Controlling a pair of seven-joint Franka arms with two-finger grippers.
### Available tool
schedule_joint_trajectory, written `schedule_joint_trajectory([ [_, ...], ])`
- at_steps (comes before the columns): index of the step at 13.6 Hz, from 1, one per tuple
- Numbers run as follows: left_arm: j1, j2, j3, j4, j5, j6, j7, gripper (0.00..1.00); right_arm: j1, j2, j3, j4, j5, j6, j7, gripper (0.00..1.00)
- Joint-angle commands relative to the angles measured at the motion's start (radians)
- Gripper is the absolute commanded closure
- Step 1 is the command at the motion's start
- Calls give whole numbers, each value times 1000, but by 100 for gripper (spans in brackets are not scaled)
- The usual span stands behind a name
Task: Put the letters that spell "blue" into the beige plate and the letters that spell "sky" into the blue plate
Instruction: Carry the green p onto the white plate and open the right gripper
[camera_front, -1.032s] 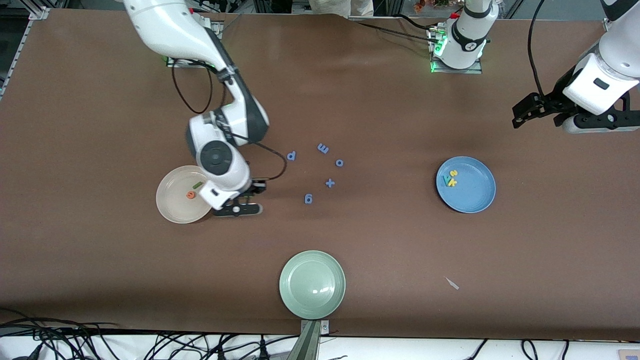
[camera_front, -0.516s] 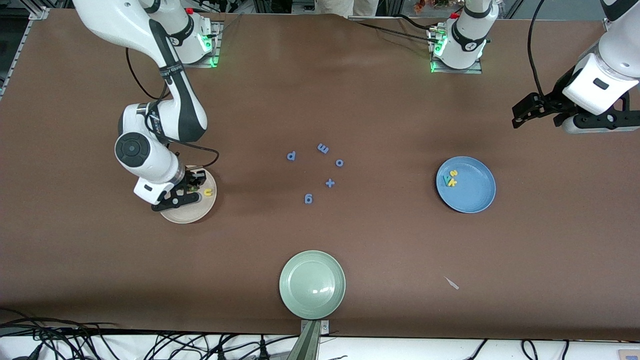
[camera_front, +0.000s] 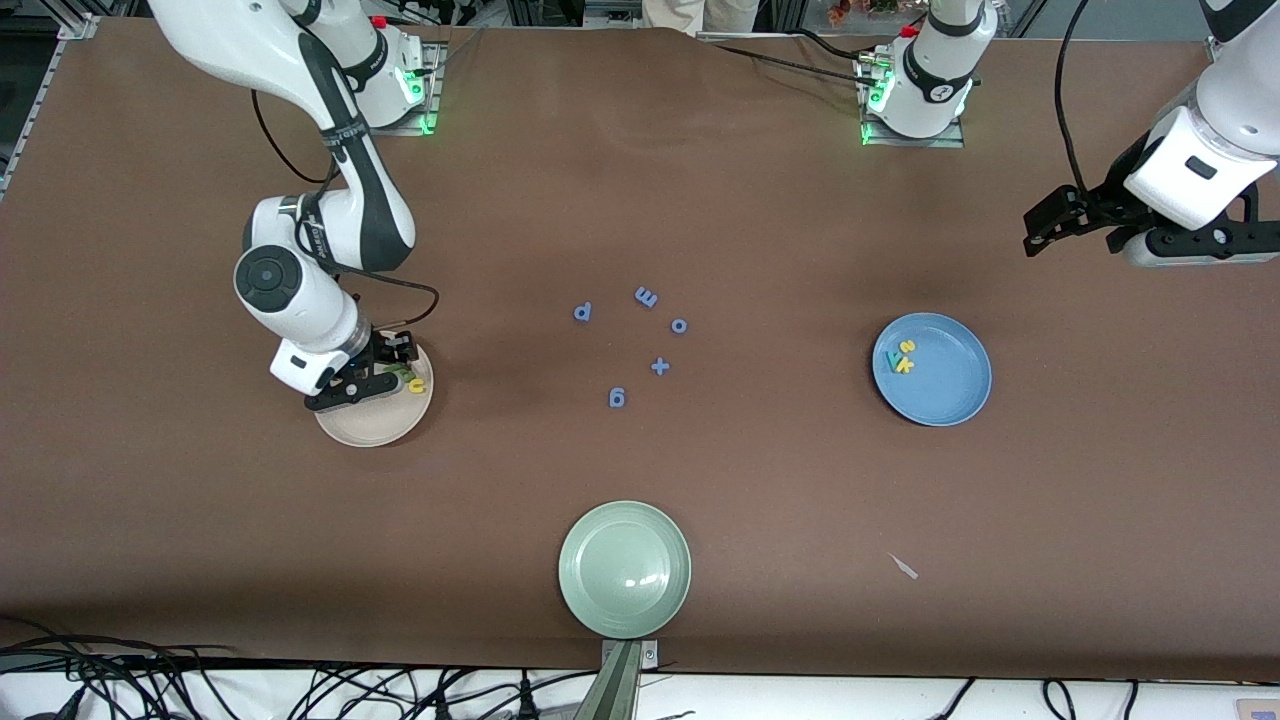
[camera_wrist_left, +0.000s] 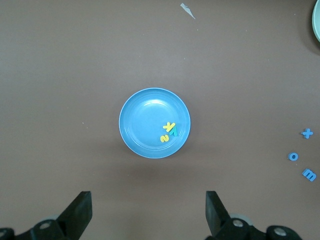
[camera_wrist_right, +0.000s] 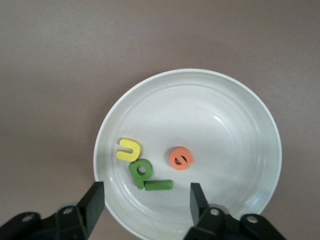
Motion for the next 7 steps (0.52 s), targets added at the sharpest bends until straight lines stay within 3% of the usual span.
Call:
schedule_joint_trajectory([
  [1, -2, 8, 1, 25, -15, -21, 14, 0, -4, -62, 7, 65, 0, -151, 30, 21],
  [7, -2, 8, 1, 25, -15, -21, 14, 0, -25, -196, 21, 220, -30, -500, 95, 18],
])
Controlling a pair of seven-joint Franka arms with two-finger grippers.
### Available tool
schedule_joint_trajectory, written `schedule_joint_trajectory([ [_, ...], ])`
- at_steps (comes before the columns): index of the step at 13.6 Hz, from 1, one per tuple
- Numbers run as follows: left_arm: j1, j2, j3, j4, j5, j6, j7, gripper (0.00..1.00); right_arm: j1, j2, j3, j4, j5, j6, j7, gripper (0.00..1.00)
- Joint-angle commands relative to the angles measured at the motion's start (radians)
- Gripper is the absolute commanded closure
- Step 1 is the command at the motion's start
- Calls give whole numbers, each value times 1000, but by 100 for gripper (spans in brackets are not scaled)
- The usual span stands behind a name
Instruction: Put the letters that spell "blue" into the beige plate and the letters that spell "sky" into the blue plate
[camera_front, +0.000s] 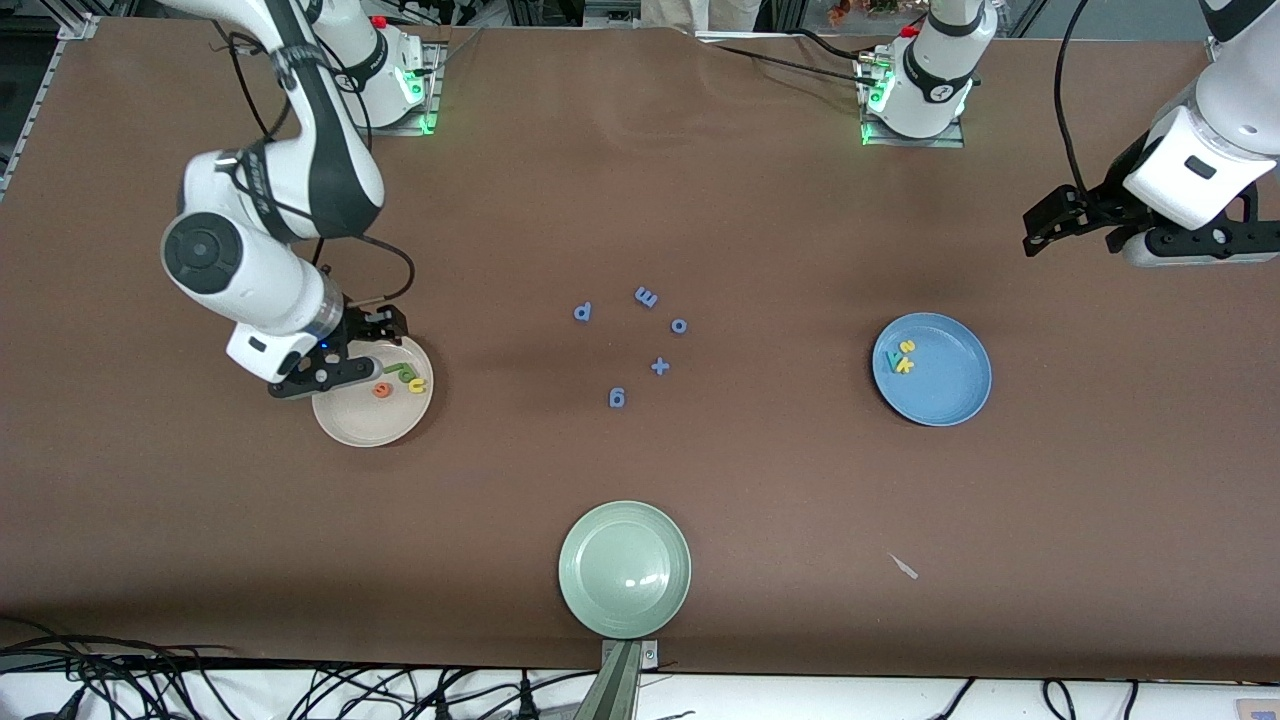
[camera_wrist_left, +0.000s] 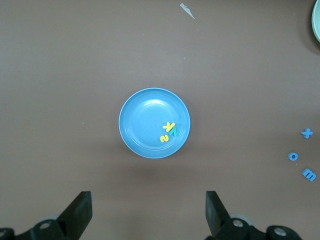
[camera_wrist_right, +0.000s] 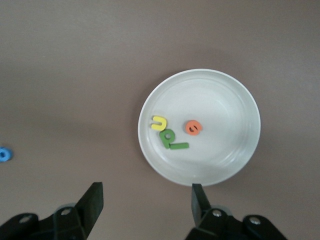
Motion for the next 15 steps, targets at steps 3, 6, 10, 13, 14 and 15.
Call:
schedule_joint_trajectory([
  [3, -2, 8, 2, 25, -15, -23, 13, 0, -124, -130, 125, 84, -117, -225, 13, 18],
  [6, -2, 8, 1, 25, -15, -23, 13, 0, -163, -171, 141, 108, -117, -276, -3, 16],
  [10, -2, 8, 1, 25, -15, -23, 13, 0, -223, -225, 172, 123, -115, -319, -21, 1],
  [13, -2, 8, 2, 25, -16, -23, 13, 0, -242, -250, 170, 132, -105, -337, -20, 0],
  [14, -2, 8, 1, 25, -16, -23, 13, 0, -247, -262, 170, 135, -106, -357, -18, 0],
  [15, -2, 8, 2, 25, -16, -23, 14, 0, -249, -274, 170, 143, -108, -369, -17, 0],
])
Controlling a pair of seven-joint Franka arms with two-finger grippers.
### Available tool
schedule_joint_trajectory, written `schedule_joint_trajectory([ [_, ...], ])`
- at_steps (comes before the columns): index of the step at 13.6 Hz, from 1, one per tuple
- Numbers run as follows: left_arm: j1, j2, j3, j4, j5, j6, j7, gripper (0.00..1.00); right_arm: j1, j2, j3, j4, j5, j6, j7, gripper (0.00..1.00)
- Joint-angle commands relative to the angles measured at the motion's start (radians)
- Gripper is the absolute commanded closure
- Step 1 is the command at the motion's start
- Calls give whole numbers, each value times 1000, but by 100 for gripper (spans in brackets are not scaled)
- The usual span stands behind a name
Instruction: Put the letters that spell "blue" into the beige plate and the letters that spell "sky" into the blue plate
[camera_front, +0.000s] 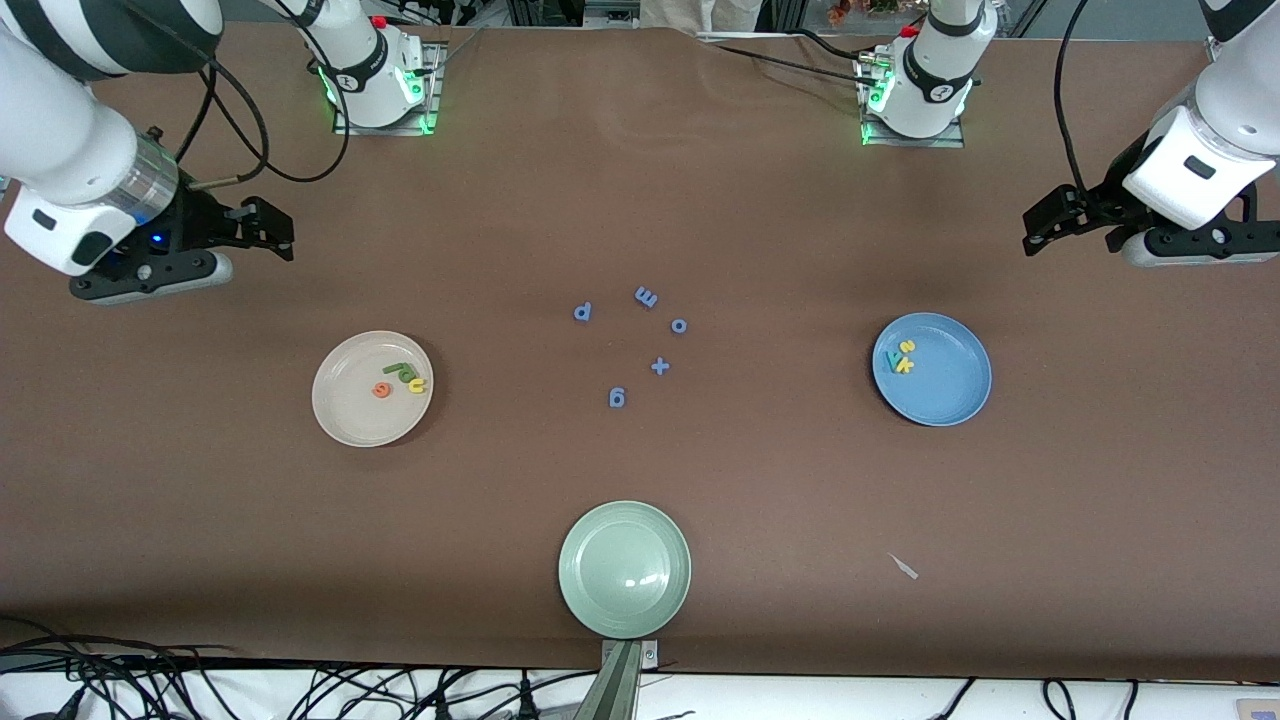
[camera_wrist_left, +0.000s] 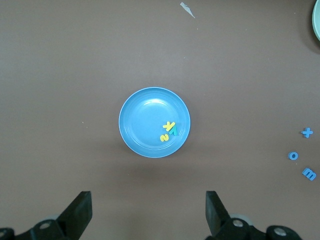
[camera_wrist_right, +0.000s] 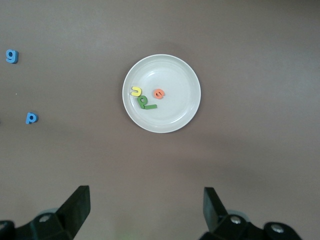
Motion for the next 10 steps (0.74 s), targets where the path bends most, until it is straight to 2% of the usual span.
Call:
schedule_joint_trajectory([
  [1, -1, 8, 2, 25, -15, -20, 14, 0, -30, -30, 18, 33, -8, -55, -10, 0],
  [10, -1, 8, 1, 23, -16, -20, 14, 0, -44, -33, 13, 63, 1, -94, 6, 0],
])
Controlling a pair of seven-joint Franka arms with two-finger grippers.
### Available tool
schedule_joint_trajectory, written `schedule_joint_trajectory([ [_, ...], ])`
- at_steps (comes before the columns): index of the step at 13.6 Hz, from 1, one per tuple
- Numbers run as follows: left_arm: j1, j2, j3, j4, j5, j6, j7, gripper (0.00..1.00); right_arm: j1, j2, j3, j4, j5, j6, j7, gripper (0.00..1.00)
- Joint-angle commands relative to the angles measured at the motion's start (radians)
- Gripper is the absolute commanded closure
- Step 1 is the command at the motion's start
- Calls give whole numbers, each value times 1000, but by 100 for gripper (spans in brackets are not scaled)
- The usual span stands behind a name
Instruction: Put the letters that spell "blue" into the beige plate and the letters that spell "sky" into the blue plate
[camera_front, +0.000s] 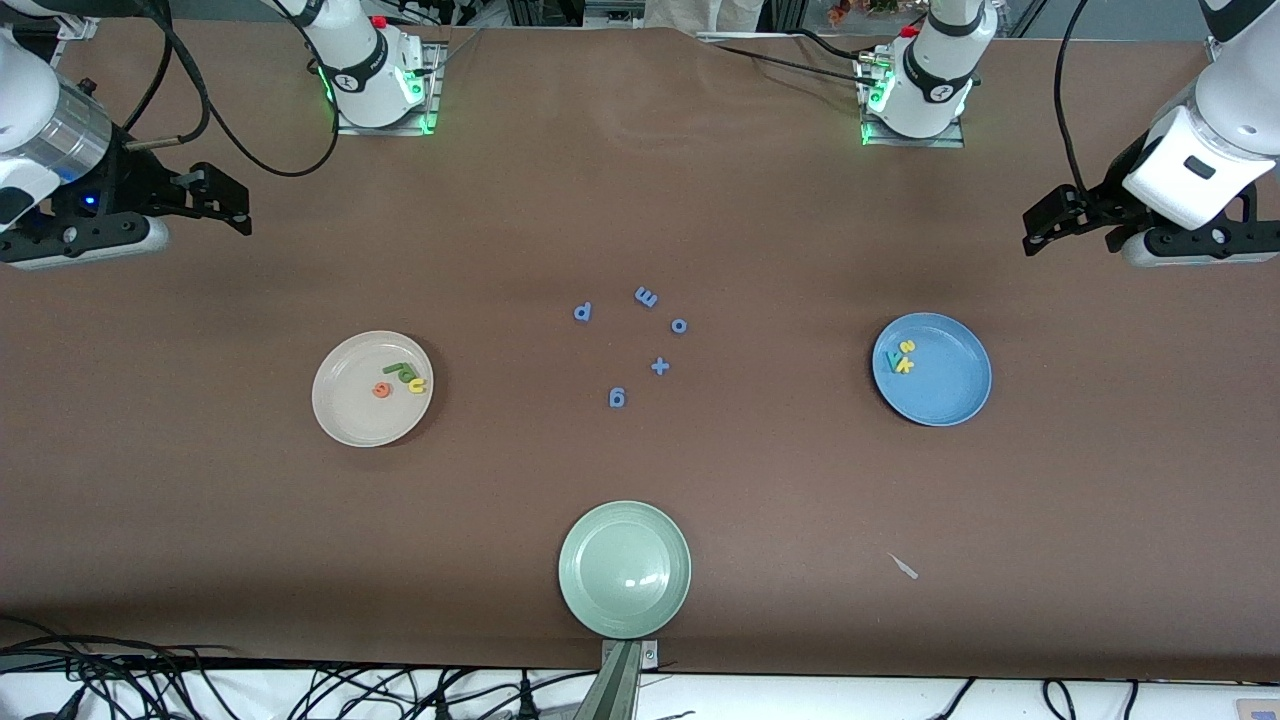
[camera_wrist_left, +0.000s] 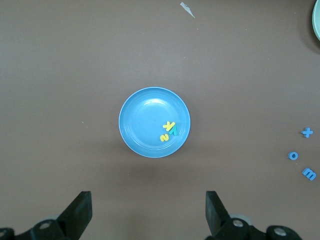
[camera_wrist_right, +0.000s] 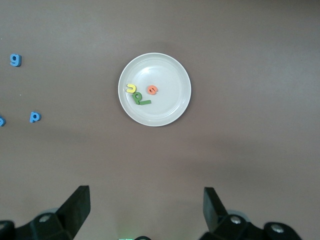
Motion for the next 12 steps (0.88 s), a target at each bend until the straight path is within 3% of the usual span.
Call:
schedule_joint_trajectory([
  [1, -1, 8, 1, 25, -16, -19, 14, 0, -11, -3, 10, 15, 1, -25, 4, 0],
  [12, -1, 8, -6, 25, -15, -19, 14, 0, -14, 3, -9, 77, -10, -69, -9, 0],
])
